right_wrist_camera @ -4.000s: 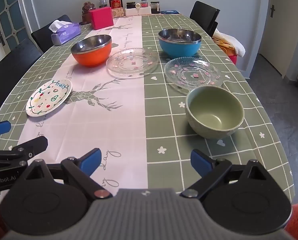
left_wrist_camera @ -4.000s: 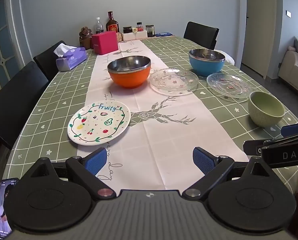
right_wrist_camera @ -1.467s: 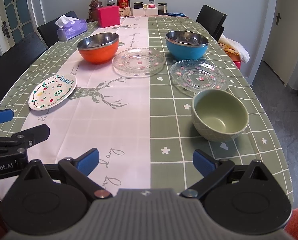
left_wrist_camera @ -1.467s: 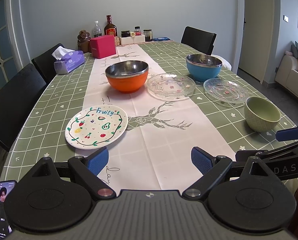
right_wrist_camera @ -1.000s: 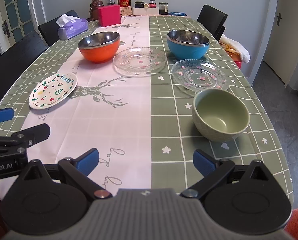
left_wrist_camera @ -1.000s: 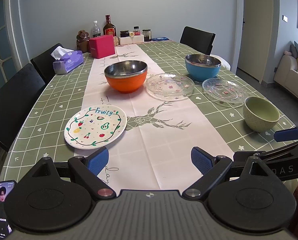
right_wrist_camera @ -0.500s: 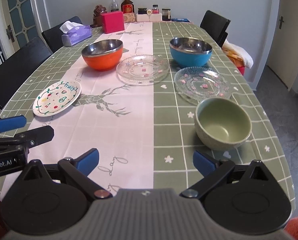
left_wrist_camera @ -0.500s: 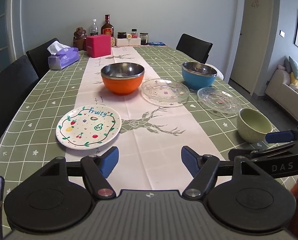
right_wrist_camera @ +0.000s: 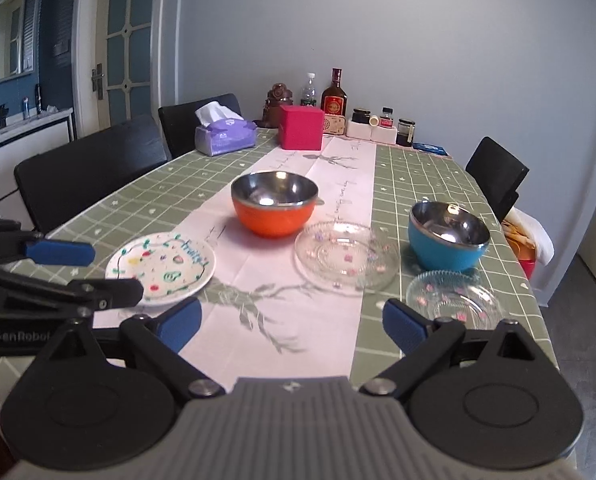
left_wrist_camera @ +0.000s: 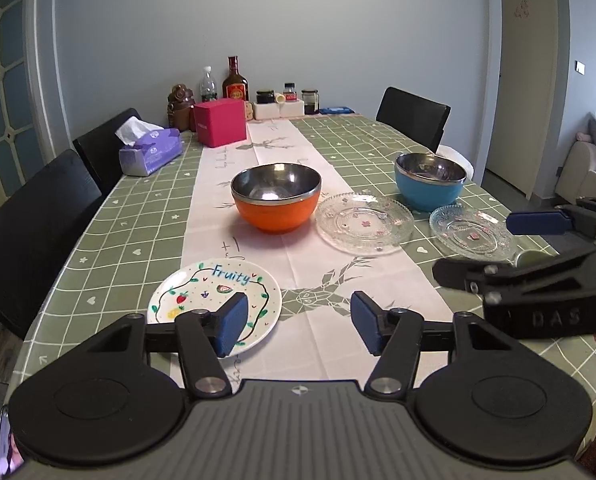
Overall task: Organize plates and bowls
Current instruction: 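Move the left tool toward the clear flowered glass plate beside the orange bowl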
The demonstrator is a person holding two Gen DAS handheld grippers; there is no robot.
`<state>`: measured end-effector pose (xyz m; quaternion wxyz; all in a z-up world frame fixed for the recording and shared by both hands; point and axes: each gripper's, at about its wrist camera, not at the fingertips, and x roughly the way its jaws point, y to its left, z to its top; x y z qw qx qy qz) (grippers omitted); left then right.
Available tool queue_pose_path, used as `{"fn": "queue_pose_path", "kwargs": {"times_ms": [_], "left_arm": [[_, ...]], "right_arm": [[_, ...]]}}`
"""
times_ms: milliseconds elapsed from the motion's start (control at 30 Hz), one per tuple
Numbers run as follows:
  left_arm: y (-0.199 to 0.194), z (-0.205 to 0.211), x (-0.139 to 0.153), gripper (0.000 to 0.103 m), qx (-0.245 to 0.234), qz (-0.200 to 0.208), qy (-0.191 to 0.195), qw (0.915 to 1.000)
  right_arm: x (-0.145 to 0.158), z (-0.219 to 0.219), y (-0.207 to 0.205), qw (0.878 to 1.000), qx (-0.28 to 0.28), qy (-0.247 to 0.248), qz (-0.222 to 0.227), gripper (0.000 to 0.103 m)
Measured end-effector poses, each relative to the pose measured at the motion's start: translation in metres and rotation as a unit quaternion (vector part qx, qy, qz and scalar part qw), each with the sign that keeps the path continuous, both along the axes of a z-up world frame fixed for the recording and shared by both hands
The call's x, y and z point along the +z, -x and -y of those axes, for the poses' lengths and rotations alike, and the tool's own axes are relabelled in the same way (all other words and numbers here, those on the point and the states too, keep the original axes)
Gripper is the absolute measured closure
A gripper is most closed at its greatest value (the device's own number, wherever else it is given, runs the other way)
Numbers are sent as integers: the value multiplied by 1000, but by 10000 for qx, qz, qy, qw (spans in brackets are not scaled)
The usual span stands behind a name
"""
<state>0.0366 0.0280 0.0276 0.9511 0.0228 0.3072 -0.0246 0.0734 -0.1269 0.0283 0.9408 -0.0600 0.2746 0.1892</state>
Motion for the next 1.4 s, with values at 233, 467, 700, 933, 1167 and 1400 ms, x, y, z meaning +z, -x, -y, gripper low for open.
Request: {"fn": "queue_pose_path", "kwargs": {"times_ms": [233, 467, 700, 933, 1167, 1400], "left_arm": [[-55, -16, 4, 49, 145, -198, 400, 9989], [-109, -28, -13, 65, 413, -438, 1161, 9914], [-152, -35, -39, 72, 570, -782, 1590, 9825], [-190, -17, -61, 81, 511, -1186, 1968, 9719], [-212, -21, -82, 81, 977, -1304, 2755, 9474], [-224, -20, -94, 81, 1164, -1407, 2850, 9410]], "right_arm": [[6, 1, -58, 9977, -548, -301, -275, 32], [-13, 8, -114, 9863, -1091, -795, -950, 50], [-38, 24, -157, 9672, -1556, -1246, -1576, 58], [-62, 40, -195, 9385, -1900, -1750, -2293, 67], [-75, 57, -214, 9170, -2189, -2047, -2634, 68], [-91, 75, -226, 8974, -2364, -2320, -2913, 77]]}}
